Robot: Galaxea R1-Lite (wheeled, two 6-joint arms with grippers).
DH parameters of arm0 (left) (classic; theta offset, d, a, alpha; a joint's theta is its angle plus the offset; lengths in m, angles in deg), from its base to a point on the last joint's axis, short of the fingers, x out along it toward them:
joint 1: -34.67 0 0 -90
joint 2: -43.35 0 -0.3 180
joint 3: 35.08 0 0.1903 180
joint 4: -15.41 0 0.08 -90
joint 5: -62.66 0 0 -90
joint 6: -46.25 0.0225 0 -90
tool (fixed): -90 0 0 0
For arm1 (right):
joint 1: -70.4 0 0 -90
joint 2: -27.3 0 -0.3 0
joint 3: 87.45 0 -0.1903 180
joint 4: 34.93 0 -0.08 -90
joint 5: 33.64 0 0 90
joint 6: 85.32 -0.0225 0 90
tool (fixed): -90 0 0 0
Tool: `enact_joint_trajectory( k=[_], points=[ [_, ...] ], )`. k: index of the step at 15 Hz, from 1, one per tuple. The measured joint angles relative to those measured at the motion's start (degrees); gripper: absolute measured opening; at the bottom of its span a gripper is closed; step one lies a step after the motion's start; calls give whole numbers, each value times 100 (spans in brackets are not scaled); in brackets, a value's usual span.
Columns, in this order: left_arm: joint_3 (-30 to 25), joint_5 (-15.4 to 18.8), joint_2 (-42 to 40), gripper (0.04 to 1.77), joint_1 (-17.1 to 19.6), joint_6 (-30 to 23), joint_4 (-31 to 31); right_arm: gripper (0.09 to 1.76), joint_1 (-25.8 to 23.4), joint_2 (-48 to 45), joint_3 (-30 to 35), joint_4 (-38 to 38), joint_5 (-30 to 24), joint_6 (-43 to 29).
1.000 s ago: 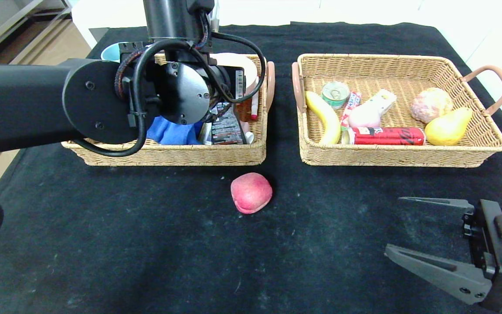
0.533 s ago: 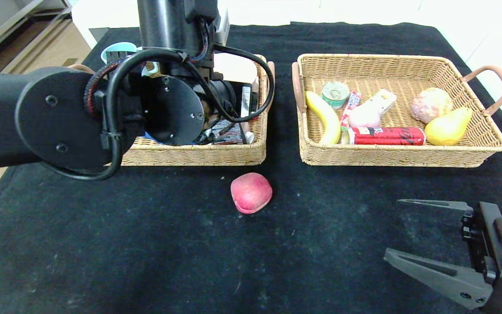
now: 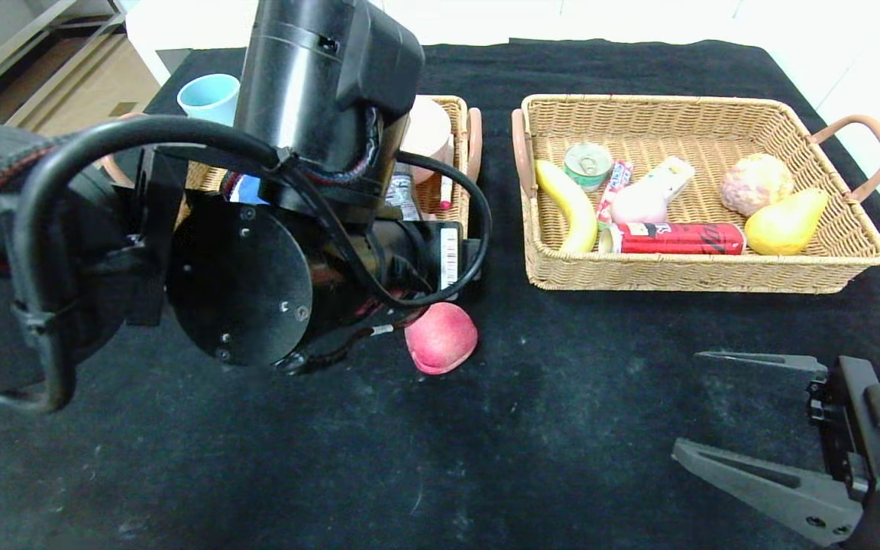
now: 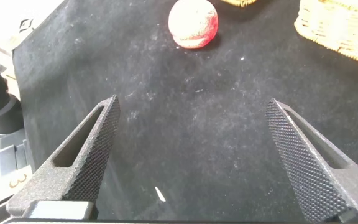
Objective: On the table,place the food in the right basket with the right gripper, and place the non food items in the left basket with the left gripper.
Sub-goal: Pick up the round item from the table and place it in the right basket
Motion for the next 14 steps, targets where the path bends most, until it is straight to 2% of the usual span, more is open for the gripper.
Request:
enact_joint_trajectory(
  k=[5, 14],
  points=[
    [-525, 79, 0, 169, -63, -105, -20, 171, 5, 17, 0, -2, 0, 2],
    [-686, 247, 436, 170, 41, -257, -52, 171, 6, 22, 4, 1, 0, 0]
  ],
)
